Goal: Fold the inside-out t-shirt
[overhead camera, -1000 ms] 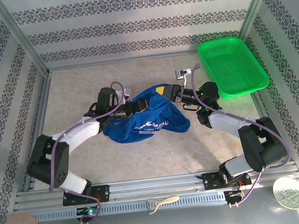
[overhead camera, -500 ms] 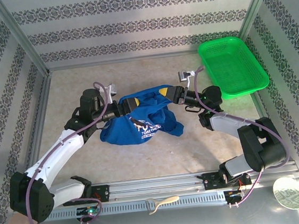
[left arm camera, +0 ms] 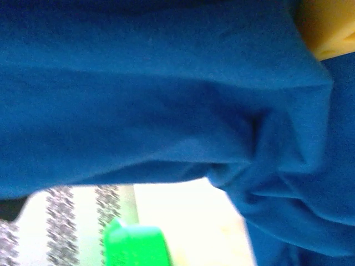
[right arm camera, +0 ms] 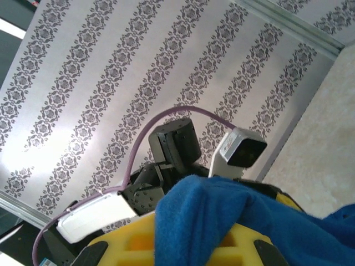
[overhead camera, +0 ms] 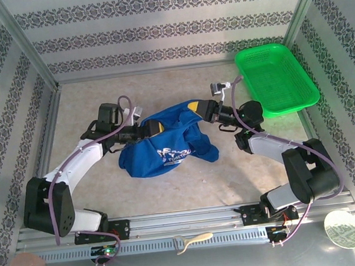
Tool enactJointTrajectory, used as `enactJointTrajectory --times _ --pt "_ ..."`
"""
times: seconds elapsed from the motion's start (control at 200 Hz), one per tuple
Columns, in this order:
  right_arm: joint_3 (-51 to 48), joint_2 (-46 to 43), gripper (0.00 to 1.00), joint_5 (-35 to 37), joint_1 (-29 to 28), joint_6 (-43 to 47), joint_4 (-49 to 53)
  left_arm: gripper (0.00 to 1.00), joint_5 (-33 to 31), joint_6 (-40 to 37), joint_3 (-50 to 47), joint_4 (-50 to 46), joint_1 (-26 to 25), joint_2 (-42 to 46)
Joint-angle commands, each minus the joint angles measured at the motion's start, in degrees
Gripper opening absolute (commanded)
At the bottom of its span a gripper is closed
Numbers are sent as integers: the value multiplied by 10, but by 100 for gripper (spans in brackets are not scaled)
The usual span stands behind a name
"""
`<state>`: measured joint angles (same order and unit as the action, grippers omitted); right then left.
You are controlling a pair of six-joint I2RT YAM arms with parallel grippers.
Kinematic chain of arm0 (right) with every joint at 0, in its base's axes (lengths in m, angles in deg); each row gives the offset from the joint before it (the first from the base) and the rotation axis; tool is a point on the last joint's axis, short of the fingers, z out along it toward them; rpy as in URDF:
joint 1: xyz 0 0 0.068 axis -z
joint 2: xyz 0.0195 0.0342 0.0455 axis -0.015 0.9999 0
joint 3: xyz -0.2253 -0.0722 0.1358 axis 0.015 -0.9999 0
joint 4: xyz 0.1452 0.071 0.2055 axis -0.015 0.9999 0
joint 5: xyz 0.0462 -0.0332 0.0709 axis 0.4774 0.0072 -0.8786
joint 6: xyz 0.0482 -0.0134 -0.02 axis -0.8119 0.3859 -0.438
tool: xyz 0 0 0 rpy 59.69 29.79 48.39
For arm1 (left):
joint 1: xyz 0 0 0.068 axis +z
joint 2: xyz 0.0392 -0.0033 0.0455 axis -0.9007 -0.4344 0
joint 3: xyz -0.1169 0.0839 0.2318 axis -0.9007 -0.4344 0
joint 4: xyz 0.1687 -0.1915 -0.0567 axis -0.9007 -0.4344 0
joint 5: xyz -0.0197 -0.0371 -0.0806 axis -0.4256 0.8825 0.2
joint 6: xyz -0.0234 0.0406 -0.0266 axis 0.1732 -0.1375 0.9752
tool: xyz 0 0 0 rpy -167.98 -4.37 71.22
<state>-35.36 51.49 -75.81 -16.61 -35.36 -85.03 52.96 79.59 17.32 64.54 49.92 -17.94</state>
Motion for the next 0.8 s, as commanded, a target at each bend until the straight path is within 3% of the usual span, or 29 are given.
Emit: enactJointTrajectory --times 0.0,0.185,0.31,0.425,0.54,0.649,0.794 --pt "22 7 0 85 24 -2 -47 100 132 33 -9 72 21 23" --pt "-17 15 0 203 69 68 124 100 178 126 -21 231 27 50" --pt "-49 13 0 271 86 103 216 100 135 169 -22 317 37 65" --pt "-46 15 0 248 76 122 219 100 54 148 -14 322 41 79" --pt "-32 2 0 206 63 142 219 100 -1 93 17 245 31 75" --pt "-22 -19 0 170 53 144 209 100 -55 22 46 154 -7 66" --pt "-13 -45 0 137 28 136 181 97 -110 -15 56 141 -70 43"
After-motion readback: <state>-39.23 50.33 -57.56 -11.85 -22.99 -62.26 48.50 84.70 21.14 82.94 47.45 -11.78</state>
